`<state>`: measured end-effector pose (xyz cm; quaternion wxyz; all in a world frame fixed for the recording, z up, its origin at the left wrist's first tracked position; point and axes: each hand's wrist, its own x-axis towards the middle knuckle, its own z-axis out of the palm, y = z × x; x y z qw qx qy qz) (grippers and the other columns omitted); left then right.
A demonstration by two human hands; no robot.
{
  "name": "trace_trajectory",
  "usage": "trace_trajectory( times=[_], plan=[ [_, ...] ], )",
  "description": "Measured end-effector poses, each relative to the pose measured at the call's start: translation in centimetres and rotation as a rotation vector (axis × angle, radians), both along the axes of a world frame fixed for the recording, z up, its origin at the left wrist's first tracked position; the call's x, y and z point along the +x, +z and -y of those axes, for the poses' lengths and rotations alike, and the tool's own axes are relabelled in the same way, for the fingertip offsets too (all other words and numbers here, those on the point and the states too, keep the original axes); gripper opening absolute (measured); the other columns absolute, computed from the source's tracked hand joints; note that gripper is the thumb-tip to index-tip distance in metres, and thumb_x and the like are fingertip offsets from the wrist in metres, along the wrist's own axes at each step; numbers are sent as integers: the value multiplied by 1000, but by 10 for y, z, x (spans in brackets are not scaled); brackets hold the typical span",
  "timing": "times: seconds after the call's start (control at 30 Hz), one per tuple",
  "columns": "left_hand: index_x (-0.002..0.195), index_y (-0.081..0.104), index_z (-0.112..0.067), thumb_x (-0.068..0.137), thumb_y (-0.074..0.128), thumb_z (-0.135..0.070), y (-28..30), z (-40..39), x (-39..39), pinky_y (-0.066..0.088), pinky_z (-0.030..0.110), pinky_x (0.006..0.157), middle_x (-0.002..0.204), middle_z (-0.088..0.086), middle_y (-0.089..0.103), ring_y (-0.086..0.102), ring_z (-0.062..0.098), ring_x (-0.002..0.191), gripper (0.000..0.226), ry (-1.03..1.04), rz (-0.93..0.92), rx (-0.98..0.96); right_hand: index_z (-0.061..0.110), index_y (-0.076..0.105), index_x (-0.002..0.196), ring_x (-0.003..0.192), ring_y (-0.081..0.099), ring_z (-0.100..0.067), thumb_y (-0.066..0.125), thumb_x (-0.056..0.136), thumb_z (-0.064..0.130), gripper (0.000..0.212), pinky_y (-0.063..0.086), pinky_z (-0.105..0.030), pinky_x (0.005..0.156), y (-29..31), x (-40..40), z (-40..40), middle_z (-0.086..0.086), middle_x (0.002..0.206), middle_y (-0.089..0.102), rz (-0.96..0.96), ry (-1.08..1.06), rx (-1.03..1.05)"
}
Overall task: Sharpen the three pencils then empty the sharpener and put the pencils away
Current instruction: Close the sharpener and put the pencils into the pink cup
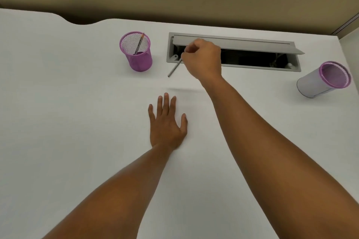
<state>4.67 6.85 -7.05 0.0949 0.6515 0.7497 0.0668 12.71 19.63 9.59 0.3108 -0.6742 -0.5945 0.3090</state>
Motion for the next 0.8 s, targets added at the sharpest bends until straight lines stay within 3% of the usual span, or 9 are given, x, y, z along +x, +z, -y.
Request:
trace_trajectory(
  times=[0.13,0.3,0.47,0.67,0.8],
  plan=[
    [155,10,-23,95,19,-54,0,-1,0,0,49,120,163,0,-3,-6,18,150,69,6,-2,-5,15,71,83,76,68,-14,66,82,11,6,59,-27,66,7,-28,-14,1,82,71,-241,-57,40],
    [156,9,-23,95,19,-54,1,-1,-1,-2,50,120,163,1,-3,-6,18,150,69,0,-5,-21,18,68,73,76,69,-20,70,78,12,9,60,-40,73,-1,-60,-29,0,77,71,-375,-87,45],
    [156,7,-22,94,29,-60,0,0,-1,-4,50,119,163,2,-4,-8,20,150,76,-10,-20,-24,23,66,70,74,69,-16,68,79,12,14,60,-35,68,-17,-81,-36,3,76,71,-321,-60,8],
    [156,7,-20,94,24,-57,-2,-1,-1,-2,53,118,163,5,-1,-10,22,149,74,-35,-48,-64,13,74,89,83,66,-14,67,84,15,8,49,-15,59,-33,-98,-41,0,90,73,-204,0,-5],
    [156,8,-20,93,30,-60,-4,-1,-1,-3,54,118,163,5,-1,-11,24,149,78,-46,-60,-75,15,75,96,89,65,-14,65,86,17,14,54,-22,68,-39,-107,-46,1,97,73,-113,48,-37]
  ],
)
